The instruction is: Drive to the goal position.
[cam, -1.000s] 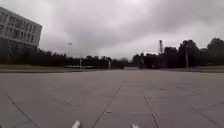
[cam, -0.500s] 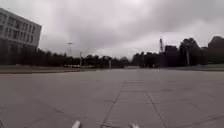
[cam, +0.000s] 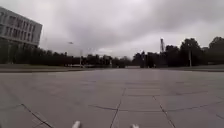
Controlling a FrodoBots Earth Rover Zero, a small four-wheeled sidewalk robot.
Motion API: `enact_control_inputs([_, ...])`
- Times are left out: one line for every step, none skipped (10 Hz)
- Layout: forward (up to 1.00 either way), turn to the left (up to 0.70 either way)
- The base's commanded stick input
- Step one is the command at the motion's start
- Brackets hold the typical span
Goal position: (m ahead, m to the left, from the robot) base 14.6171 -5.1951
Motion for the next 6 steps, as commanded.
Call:
enact_control_inputs([0.7,-0.29])
enact_control_inputs([0.7,-0.29])
enact_control_inputs([0.7,-0.1])
enact_control_inputs([0.7,0.0])
enact_control_inputs([0.7,0.0])
enact_control_inputs([0.7,0.0])
